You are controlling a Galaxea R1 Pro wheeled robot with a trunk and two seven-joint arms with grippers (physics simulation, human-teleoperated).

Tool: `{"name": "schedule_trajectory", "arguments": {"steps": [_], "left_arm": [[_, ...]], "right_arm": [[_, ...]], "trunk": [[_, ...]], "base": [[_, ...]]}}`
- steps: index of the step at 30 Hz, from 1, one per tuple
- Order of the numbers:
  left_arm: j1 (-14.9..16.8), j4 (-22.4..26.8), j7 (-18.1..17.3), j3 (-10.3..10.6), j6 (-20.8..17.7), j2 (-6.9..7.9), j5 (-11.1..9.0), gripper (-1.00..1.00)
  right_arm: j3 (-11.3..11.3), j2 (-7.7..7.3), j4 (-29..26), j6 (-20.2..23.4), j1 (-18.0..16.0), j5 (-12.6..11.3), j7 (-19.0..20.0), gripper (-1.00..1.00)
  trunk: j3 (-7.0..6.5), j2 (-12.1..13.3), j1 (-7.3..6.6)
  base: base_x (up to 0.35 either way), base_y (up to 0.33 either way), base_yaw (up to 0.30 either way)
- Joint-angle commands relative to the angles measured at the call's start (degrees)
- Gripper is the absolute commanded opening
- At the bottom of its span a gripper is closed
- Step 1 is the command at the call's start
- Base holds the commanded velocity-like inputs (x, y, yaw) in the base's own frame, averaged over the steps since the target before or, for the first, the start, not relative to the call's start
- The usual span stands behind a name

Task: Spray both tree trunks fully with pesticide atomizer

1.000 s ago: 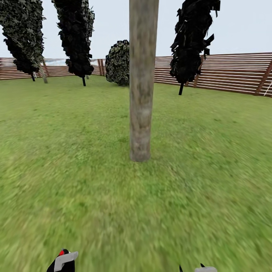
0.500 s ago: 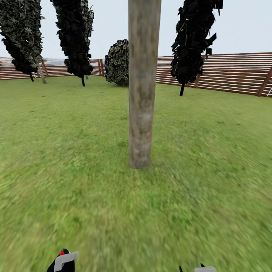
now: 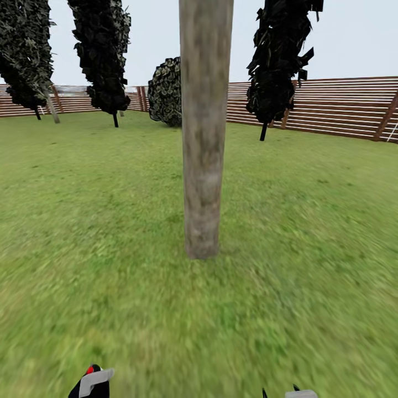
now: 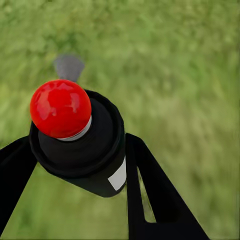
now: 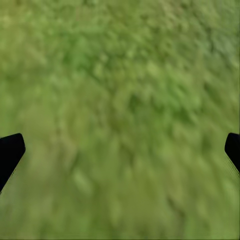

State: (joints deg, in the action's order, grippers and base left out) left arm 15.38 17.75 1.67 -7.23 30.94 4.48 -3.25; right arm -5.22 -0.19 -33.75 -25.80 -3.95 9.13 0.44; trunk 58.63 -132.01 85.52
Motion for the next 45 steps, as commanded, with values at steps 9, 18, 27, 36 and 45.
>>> {"name": "schedule_trajectory", "arguments": {"steps": [9,18,27,36,45], "left_arm": [[0.0,0.1,0.0,0.0,0.0,-0.04,0.0,-1.00],[0.0,0.1,0.0,-0.1,0.0,0.03,-0.1,-1.00],[0.0,0.1,0.0,-0.2,0.0,0.24,0.0,-1.00],[0.3,0.8,-0.5,0.4,-0.1,0.26,0.7,-1.00],[1.0,1.0,-13.3,2.0,-0.6,3.45,11.2,-1.00]], "right_arm": [[-0.1,0.01,0.0,0.0,0.0,0.0,-0.1,1.00],[-0.2,-0.03,-0.2,0.0,0.0,-0.1,-0.1,1.00],[-0.1,0.01,0.0,0.0,0.0,0.0,-0.1,1.00],[0.1,0.11,-0.5,0.2,0.0,0.1,0.3,1.00],[5.2,-0.18,-1.0,0.6,-5.7,16.6,4.0,1.00]], "trunk": [[0.00,0.0,0.00],[0.00,0.0,0.00],[-0.13,0.0,0.00],[-0.15,0.0,0.00],[-0.15,0.0,0.00]], "base": [[0.340,0.000,0.000],[0.313,-0.095,-0.011],[0.252,-0.143,-0.188],[0.030,-0.015,-0.018],[0.001,0.000,0.000]]}}
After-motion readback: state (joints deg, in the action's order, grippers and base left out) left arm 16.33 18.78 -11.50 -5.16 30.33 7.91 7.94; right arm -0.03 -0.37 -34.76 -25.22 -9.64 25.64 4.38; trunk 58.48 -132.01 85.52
